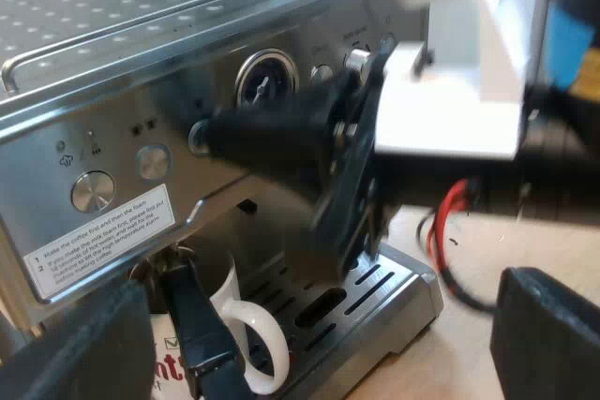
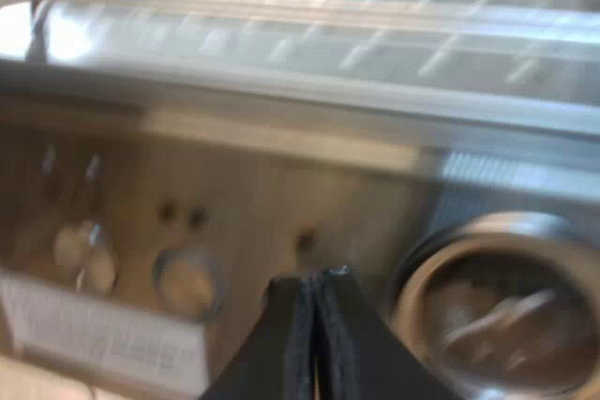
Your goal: Place mug into machine
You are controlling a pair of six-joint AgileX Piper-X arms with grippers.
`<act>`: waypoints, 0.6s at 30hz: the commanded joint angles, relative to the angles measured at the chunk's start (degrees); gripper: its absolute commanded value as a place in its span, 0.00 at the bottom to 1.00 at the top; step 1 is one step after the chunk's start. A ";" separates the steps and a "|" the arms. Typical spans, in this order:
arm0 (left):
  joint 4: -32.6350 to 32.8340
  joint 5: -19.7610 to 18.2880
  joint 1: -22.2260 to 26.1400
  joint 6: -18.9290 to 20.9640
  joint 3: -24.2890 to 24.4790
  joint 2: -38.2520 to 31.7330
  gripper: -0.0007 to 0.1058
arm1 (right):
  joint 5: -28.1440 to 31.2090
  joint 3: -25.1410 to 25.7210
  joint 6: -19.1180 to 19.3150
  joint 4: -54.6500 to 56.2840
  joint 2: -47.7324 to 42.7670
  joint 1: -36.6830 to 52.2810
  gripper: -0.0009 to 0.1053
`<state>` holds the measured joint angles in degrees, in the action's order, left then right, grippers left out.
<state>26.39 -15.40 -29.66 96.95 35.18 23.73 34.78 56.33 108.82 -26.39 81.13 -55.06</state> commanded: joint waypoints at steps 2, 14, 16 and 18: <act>-0.56 0.64 -0.17 0.04 -0.01 -0.06 0.75 | 1.06 -0.04 0.71 2.11 -3.99 -3.11 0.01; -0.56 0.64 -0.17 0.04 -0.01 -0.06 0.75 | 1.96 -0.04 0.47 26.39 -14.77 -9.29 0.01; -0.56 0.64 -0.17 0.04 -0.01 -0.06 0.75 | 1.96 -0.04 0.48 29.07 -16.49 -9.29 0.01; -0.56 0.64 -0.17 0.04 -0.01 -0.06 0.75 | 1.96 -0.04 0.48 32.04 -18.72 -9.29 0.01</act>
<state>26.39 -15.40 -29.66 96.95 35.18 23.73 36.32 56.33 108.82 3.52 64.13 -64.22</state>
